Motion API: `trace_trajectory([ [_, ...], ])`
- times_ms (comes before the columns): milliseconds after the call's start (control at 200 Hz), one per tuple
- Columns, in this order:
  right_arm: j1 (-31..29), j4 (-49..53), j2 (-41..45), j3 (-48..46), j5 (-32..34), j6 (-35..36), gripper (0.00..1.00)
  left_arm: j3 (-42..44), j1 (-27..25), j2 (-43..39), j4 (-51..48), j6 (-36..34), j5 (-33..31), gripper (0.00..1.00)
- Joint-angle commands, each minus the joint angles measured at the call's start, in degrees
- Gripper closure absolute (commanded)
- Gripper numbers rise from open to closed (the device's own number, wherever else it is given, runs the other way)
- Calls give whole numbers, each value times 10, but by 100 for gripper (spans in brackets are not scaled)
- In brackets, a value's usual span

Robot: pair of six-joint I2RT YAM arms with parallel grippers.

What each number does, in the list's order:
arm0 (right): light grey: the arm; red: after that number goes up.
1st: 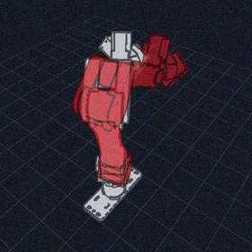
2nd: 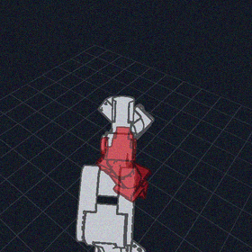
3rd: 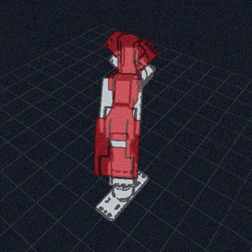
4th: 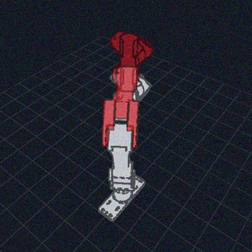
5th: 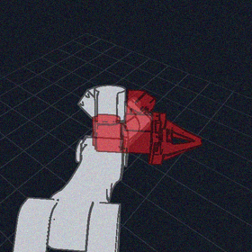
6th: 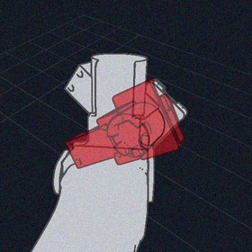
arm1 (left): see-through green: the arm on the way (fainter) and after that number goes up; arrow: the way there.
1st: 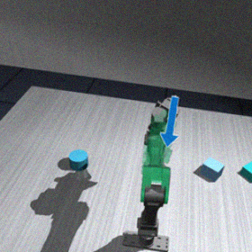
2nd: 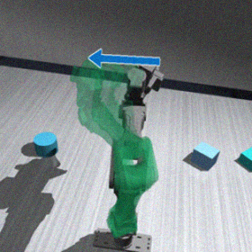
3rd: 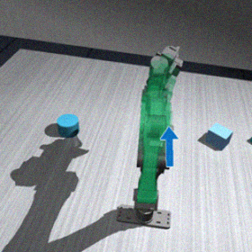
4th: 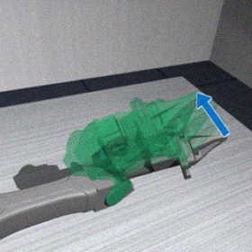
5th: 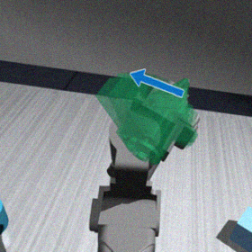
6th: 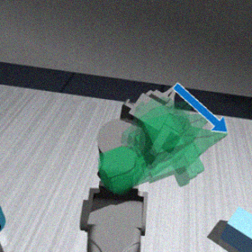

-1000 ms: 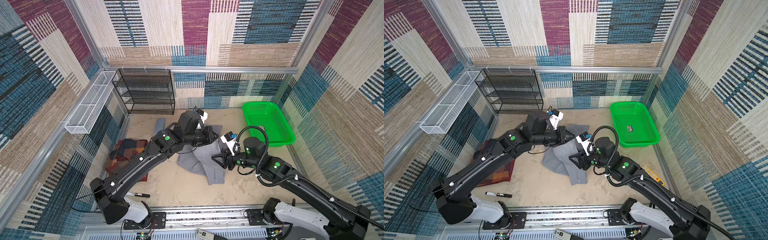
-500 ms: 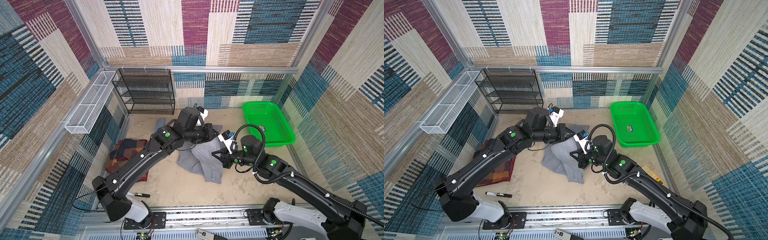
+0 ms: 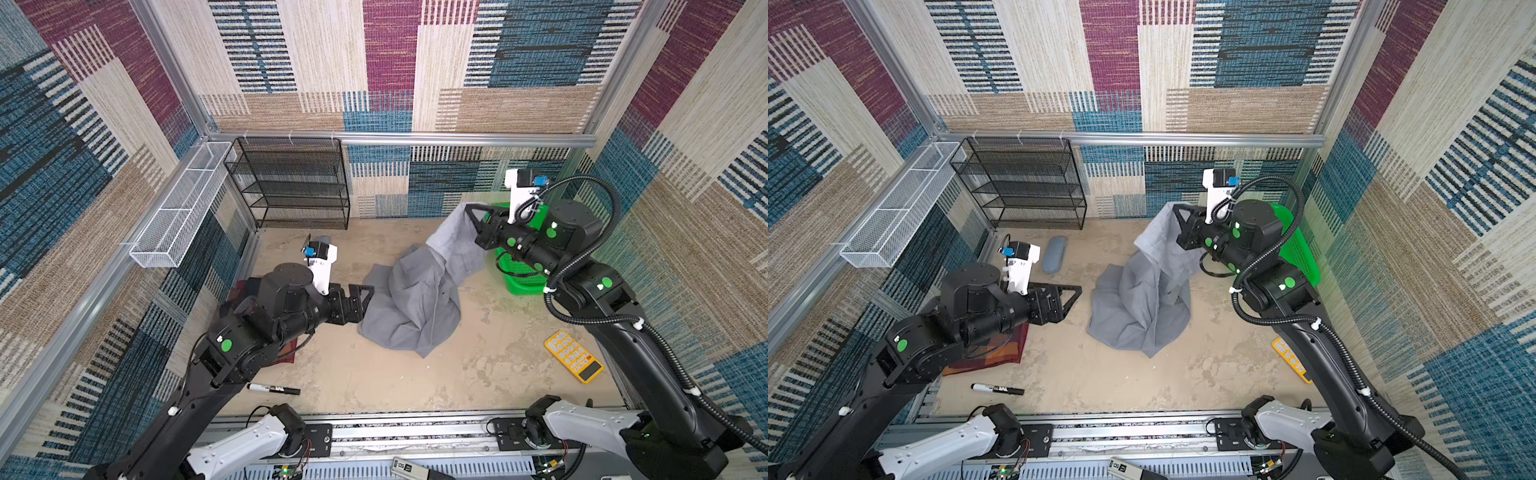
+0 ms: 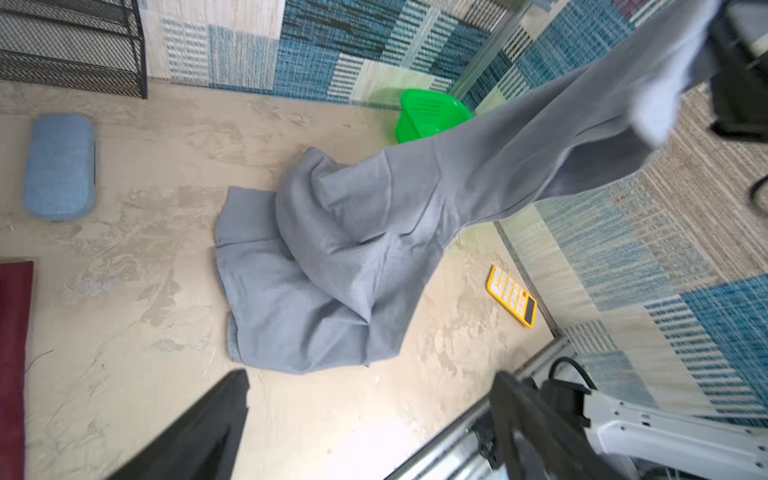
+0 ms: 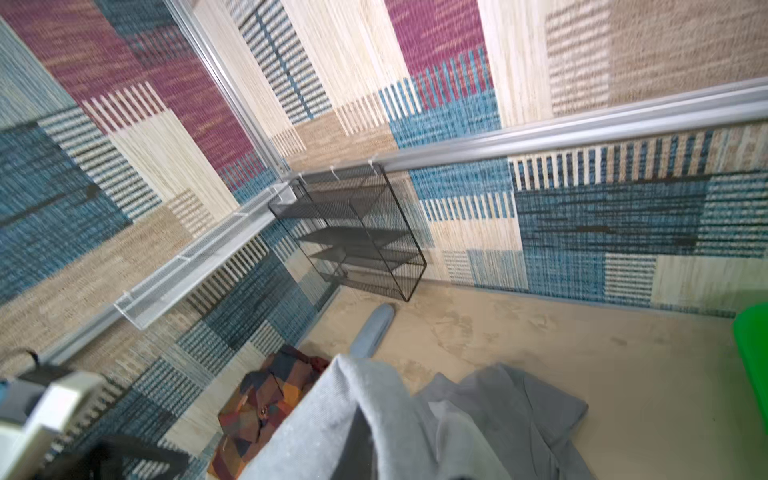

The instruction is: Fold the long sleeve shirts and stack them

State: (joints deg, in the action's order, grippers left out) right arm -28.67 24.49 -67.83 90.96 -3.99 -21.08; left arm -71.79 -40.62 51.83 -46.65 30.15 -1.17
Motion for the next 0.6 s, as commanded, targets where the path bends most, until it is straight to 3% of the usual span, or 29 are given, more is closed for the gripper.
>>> trace_trajectory([
  [0, 3, -41, -11, 50, 78, -29, 100, 87, 0, -6, 40, 46, 56, 11],
  [95, 4, -38, -37, 97, 106, -28, 100, 171, -11, -3, 105, 80, 96, 14],
  [210, 5, 10, -93, 174, 90, -26, 100, 216, -60, 10, 156, 63, 70, 14],
  [471, 5, 78, -193, 330, 93, -21, 100, 147, -203, 89, 212, -97, -1, 10],
  [591, 5, 112, -236, 405, 93, -18, 100, 98, -287, 173, 234, -174, -80, 6],
])
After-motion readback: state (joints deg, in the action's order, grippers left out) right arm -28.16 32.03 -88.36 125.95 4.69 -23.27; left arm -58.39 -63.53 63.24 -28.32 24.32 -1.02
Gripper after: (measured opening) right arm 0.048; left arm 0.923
